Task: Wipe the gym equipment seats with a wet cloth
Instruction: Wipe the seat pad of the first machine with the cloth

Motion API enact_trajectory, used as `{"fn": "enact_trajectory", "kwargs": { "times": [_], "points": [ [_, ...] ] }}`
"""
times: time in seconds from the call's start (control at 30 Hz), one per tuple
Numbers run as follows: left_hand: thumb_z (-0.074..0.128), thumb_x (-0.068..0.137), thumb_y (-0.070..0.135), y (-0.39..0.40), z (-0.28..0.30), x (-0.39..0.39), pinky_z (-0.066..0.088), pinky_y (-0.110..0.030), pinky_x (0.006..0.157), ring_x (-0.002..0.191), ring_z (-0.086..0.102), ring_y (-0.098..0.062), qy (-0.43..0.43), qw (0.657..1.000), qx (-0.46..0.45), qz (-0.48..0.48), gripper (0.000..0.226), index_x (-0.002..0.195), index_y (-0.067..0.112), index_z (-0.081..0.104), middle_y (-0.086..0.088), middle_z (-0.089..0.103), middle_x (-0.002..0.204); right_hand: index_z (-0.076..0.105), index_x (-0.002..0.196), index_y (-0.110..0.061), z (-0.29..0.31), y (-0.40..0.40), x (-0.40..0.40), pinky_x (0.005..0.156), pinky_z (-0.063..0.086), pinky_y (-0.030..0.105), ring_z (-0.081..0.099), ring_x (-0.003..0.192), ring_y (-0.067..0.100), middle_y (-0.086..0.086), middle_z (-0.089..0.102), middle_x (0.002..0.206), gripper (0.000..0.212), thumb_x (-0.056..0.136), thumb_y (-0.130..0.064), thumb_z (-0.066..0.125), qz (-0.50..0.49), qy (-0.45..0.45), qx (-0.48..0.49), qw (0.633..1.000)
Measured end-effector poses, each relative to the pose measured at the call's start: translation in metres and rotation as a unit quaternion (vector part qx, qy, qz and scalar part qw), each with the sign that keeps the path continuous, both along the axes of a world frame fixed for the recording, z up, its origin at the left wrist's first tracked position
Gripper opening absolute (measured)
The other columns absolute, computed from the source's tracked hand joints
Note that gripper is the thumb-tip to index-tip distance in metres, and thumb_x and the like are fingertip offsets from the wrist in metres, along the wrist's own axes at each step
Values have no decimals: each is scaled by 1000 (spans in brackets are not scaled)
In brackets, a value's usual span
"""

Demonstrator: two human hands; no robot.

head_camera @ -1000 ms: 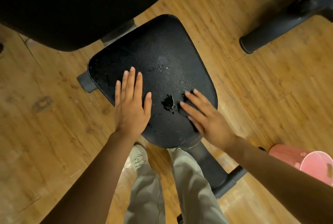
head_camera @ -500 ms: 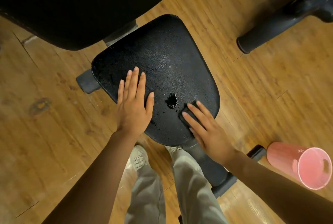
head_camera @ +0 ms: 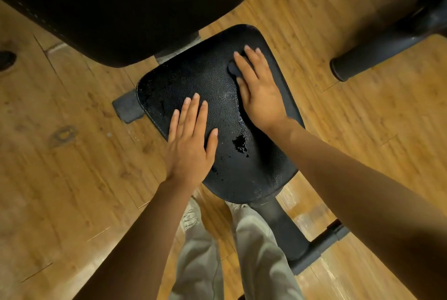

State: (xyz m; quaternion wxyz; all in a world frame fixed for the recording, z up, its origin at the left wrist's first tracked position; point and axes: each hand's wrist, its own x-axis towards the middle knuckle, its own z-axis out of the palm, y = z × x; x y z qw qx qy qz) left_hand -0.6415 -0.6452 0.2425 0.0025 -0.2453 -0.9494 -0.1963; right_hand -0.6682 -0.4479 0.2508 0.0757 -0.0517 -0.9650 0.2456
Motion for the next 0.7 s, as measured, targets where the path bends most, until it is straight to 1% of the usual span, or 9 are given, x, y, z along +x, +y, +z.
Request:
{"fn": "enact_trajectory", "kwargs": {
  "times": [0.1,0.2,0.3,0.37,0.47,0.53,0.6,0.67,0.7],
  "points": [
    [37,104,35,-1,0,1,7,-37,125,151,19,-25,-4,1000,1,1,56,152,6,34,-12,26,162,44,148,-5,1,-2,66,122,23,42,22,150,37,18,35,156,44,106,-18,42,61,-15,-10,998],
    [39,104,35,0,1,1,8,-38,125,152,18,-24,-12,1000,-1,-2,56,152,6,34,-11,25,162,41,149,-6,8,-3,143,118,30,51,21,150,38,16,33,158,45,106,-16,43,124,-40,1,991],
    [38,104,35,0,2,1,8,-40,125,152,16,-24,-19,1000,-5,-2,57,153,5,33,-11,24,163,37,150,-11,10,2,170,117,32,50,22,150,37,14,32,158,47,104,-16,45,166,-51,20,985],
    [37,104,37,-2,2,2,6,-41,125,152,16,-24,-10,1000,-23,4,58,153,6,33,-12,23,163,42,148,-10,8,2,152,117,34,49,26,149,36,15,36,157,45,103,-15,47,167,-38,7,985],
    [35,104,41,-6,3,5,7,-43,125,152,17,-25,1,999,-44,20,59,154,9,32,-12,21,163,50,145,-9,3,-4,89,119,31,42,28,149,33,14,39,156,41,105,-20,46,101,-14,-23,995],
    [33,104,43,-7,2,4,7,-42,125,152,16,-25,-1,999,-47,20,60,154,10,32,-11,20,163,50,145,-9,1,-9,34,120,28,38,28,149,34,14,39,155,42,105,-22,44,47,3,-30,998],
    [32,104,44,-8,1,2,5,-41,125,152,15,-24,-7,999,-44,18,60,154,10,31,-11,20,164,50,145,-9,0,-14,-9,120,30,41,28,148,35,14,40,155,42,105,-20,44,8,13,-25,1000],
    [32,104,44,-9,2,1,4,-40,125,152,15,-24,-10,999,-36,19,60,154,10,32,-10,20,164,49,145,-10,-2,-17,-27,120,29,40,27,148,34,13,39,156,42,105,-18,45,-12,15,-19,1000],
    [32,104,43,-9,2,1,4,-40,125,152,15,-24,-11,999,-33,20,60,154,10,32,-10,21,164,48,146,-10,-3,-18,-25,121,27,39,26,149,34,13,38,156,42,105,-18,45,-5,15,-16,1000]
  ]
}}
